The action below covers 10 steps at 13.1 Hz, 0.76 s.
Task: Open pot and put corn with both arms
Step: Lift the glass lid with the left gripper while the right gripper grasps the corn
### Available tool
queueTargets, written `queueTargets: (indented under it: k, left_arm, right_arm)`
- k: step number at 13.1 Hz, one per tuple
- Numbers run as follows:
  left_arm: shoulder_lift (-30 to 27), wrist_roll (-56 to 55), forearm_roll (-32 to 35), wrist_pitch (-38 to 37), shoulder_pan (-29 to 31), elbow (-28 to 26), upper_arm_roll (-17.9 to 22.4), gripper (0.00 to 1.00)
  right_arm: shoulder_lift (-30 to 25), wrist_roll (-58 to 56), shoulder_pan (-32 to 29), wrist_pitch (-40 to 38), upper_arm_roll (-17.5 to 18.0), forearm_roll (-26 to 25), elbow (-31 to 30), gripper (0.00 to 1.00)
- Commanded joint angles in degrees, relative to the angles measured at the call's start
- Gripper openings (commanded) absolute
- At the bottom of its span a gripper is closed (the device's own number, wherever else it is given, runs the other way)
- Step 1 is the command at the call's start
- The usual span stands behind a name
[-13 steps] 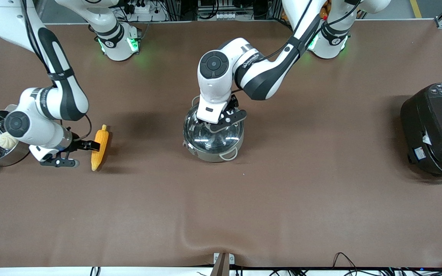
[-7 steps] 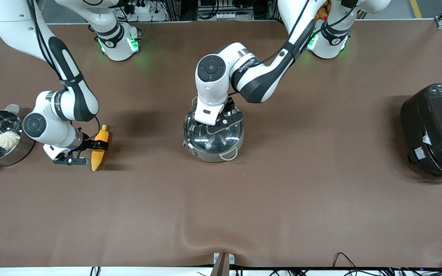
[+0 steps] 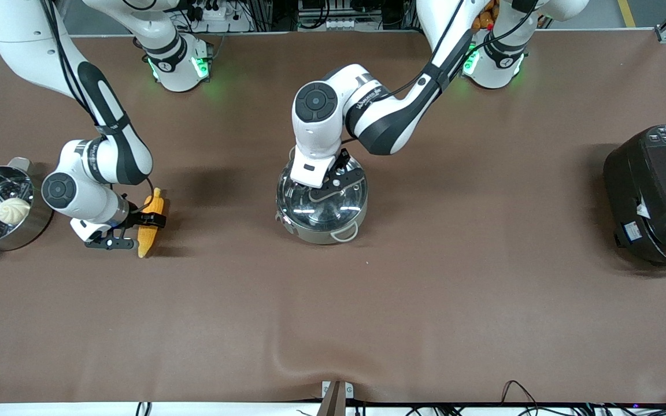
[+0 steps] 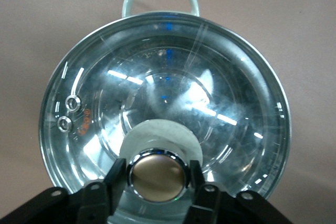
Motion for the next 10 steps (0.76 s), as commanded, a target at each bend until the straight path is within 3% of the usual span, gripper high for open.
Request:
queueTargets:
  k: [1, 3, 4, 5, 6, 7, 10]
  left_arm:
    - [1.0, -1.2, -0.1, -0.7, -0.5, 1.2, 0.5, 0.38]
    - [1.0, -1.2, -0.1, -0.7, -0.5, 1.1, 0.6, 0.32]
    - [1.0, -1.1, -0.1, -0.7, -0.5, 1.1, 0.5, 0.19]
    - [0.8, -1.1, -0.1, -0.8, -0.4, 1.1, 0.5, 0.02]
    - [0.4, -1.1, -0.1, -1.0, -0.3, 1.2, 0.5, 0.0]
    - [-0.2, -1.2, -0.1, -1.4, -0.1, 1.2, 0.5, 0.0]
    - [-6.1, -2.5, -0.5, -4.1, 0.3, 0.6, 0.5, 0.0]
  right_arm:
    - [0.6, -0.9, -0.3, 1.0, 0.0, 1.0, -0.3, 1.0]
    - [0.7, -0.8, -0.3, 0.7, 0.0, 1.0, -0.3, 0.71]
    - [0.7, -0.8, -0.3, 0.6, 0.0, 1.0, -0.4, 0.51]
    - [0.6, -0.8, -0.1, 0.6, 0.0, 1.0, -0.3, 0.38]
    - [0.5, -0.8, -0.2, 0.5, 0.0, 1.0, -0.2, 0.26]
    - [0.4, -0.9, -0.1, 0.3, 0.0, 1.0, 0.0, 0.17]
    - [-1.4, -0.8, 0.1, -1.6, 0.8, 0.9, 1.0, 0.16]
